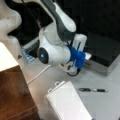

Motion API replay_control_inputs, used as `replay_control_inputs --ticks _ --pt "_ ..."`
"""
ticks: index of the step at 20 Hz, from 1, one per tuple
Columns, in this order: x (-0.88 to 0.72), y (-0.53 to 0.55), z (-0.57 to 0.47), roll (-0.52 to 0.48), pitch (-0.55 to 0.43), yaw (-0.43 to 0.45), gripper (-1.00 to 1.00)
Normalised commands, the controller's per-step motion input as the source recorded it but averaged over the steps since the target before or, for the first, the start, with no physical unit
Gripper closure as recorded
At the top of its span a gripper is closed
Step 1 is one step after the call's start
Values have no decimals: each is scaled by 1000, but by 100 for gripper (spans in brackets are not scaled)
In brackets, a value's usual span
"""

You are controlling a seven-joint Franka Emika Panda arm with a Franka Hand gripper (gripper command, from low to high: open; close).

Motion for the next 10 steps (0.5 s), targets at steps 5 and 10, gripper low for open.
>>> replay_control_inputs --ticks 5,10 --pt "151 -49 -5 113 -75 50 100" --pt "185 -75 10 102 -51 51 100"
